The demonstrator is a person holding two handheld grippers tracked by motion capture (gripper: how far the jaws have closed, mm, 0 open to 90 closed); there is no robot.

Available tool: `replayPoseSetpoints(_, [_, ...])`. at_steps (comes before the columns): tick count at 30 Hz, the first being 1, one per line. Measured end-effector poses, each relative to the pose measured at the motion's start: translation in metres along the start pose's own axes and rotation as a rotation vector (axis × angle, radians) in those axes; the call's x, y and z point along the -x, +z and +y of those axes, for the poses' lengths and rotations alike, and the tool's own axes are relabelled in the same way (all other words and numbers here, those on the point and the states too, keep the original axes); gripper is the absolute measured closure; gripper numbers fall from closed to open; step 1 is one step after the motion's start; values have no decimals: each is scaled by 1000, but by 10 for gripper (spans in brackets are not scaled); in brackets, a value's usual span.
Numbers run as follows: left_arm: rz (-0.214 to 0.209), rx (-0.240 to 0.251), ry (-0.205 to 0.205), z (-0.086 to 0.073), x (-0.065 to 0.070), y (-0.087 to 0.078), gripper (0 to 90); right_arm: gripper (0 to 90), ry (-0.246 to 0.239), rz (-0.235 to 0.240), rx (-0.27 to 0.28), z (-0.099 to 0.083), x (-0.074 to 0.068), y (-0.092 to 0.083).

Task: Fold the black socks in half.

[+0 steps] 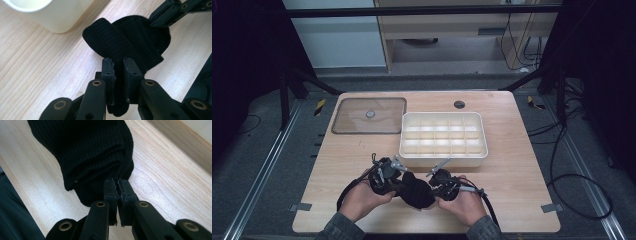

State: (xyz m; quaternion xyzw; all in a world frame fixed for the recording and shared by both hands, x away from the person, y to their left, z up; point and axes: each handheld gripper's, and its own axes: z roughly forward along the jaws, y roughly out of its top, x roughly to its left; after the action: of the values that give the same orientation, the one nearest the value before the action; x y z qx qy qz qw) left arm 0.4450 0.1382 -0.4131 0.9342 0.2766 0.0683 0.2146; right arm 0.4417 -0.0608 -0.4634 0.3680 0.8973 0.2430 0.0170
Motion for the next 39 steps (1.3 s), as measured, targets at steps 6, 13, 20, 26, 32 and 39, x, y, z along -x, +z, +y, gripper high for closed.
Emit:
replayPoseSetpoints(6, [-5,-1,10,4,5,4,801,865,-2,2,11,0,0,-1])
replayPoseSetpoints(13, [-23,23,1,9,10,6,800,865,1,4,13,0,0,0])
replayPoseSetpoints(20, [-38,19,7,12,13,10,799,863,23,6,22,-3,3,0])
replayPoseSetpoints(26, [-45,13,21,16,17,15,796,862,32,8,25,-4,4,0])
replayPoseSetpoints(32, [-57,26,5,17,18,17,790,849,44,9,32,-7,7,0])
replayPoseSetpoints(39, [-95,60,-25,18,19,20,771,835,77,15,40,-9,9,2])
